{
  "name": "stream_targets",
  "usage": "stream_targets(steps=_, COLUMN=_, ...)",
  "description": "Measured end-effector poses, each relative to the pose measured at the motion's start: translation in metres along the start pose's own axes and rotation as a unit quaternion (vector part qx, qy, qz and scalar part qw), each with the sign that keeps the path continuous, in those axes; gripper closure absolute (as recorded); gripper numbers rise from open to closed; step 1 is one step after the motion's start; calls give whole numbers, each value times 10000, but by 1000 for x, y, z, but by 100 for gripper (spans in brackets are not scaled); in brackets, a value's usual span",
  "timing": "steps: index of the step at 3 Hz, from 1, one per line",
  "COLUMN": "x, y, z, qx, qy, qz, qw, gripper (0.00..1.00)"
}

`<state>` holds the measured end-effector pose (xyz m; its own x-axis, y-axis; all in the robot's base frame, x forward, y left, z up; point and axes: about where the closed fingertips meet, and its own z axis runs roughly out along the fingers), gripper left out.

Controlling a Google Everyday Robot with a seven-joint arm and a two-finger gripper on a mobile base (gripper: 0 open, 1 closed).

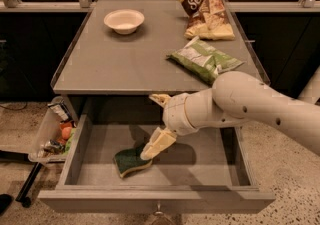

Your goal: Pick sponge from top drawer and place on counter

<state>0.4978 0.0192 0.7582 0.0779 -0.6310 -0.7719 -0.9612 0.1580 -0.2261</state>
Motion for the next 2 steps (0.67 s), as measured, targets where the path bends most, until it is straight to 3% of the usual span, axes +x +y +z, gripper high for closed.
stream_targets(steps=1, x=8, y=19, z=36, qx=-105, qy=-34, qz=186, qw=9998, gripper=0)
stream_targets(steps=2, x=15, y=47, z=73, qx=-429, qy=-374, qz=493, qw=9972, gripper=0)
